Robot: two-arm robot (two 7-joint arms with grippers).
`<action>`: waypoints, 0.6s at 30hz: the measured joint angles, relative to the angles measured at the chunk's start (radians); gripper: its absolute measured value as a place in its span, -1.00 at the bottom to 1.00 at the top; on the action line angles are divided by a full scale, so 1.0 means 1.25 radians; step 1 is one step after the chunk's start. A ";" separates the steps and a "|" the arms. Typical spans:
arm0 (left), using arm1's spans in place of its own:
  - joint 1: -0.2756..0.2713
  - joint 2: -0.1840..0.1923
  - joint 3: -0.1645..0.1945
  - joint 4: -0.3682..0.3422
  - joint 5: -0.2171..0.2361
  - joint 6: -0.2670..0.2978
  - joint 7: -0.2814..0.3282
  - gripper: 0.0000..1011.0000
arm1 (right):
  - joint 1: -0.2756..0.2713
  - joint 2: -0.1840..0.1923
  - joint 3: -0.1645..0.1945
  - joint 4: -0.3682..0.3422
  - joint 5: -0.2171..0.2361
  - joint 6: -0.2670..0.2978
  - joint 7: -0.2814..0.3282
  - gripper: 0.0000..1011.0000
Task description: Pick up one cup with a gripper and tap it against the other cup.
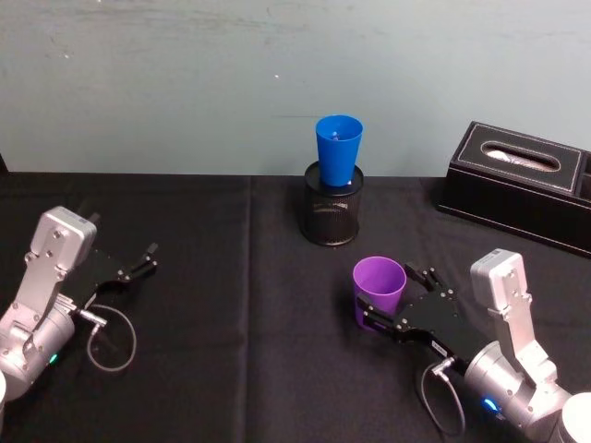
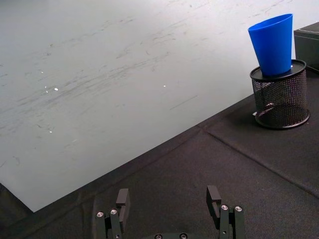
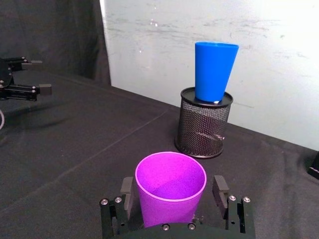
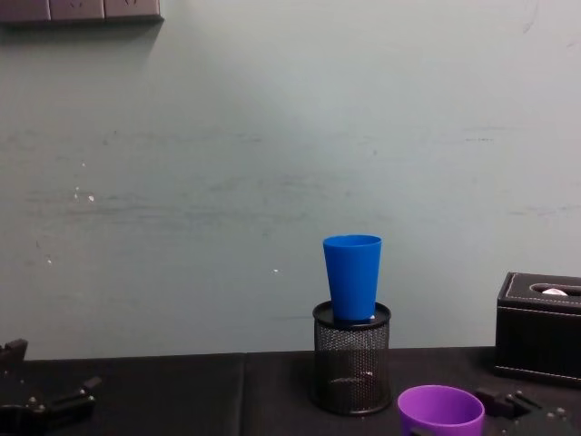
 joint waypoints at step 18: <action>0.000 0.000 0.000 0.000 0.000 0.000 0.000 1.00 | 0.049 -0.046 0.015 0.075 -0.007 0.003 0.053 0.98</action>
